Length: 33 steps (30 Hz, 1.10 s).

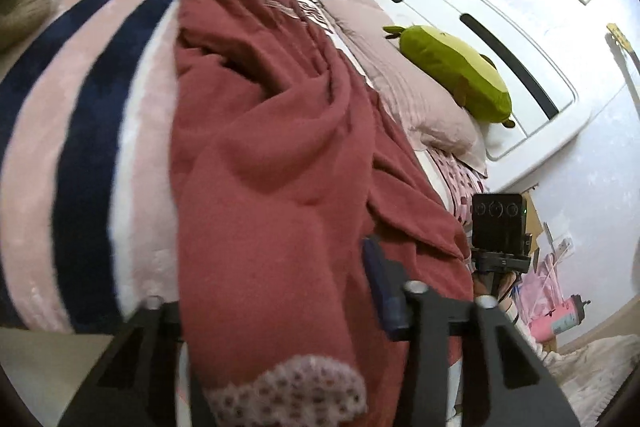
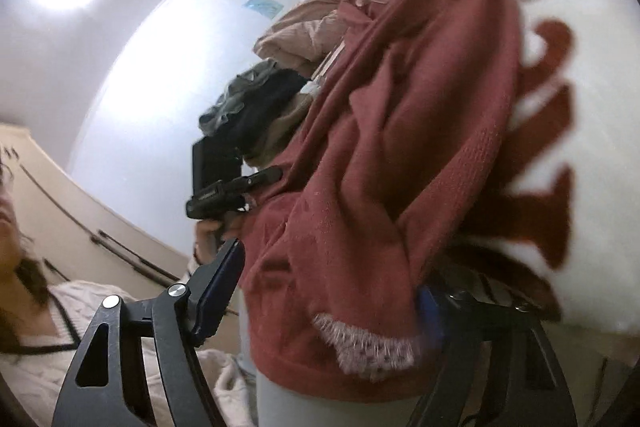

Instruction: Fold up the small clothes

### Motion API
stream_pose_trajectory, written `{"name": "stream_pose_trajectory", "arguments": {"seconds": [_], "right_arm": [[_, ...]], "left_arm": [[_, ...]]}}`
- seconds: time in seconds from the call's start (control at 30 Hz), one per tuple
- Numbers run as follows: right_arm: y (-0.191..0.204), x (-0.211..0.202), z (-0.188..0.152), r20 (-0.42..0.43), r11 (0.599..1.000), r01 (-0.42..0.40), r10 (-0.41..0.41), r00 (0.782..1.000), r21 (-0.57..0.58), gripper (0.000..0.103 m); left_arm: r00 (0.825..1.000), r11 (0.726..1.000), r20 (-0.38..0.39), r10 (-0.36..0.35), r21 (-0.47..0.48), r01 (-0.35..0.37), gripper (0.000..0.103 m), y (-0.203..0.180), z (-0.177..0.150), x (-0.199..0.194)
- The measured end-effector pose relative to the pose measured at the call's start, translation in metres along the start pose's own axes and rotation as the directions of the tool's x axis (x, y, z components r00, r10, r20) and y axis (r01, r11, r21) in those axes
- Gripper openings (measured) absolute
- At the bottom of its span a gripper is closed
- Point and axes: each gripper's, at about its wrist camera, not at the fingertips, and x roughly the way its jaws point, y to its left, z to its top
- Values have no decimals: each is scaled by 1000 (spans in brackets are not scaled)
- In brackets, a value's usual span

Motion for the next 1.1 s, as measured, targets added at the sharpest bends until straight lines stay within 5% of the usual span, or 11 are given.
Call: {"name": "stream_pose_trajectory", "arguments": {"seconds": [0.1, 0.2, 0.5, 0.93, 1.1], "right_arm": [[7, 10, 4, -22, 996, 81, -82, 996, -33, 32], [14, 13, 7, -1, 990, 127, -127, 992, -64, 9], [59, -11, 1, 138, 979, 137, -116, 984, -151, 7], [146, -24, -29, 192, 951, 115, -61, 979, -287, 7], [172, -28, -28, 217, 929, 163, -93, 972, -333, 7]], "left_arm": [[999, 998, -8, 38, 52, -38, 4, -10, 0, 1], [998, 995, 28, 56, 78, -58, 1, -16, -4, -12], [988, 996, 150, 26, 79, -38, 1, -30, -15, -64], [969, 988, 249, -7, 149, -31, 1, -86, -43, -141], [961, 981, 275, 39, 175, -89, 1, -94, -34, -152]]}}
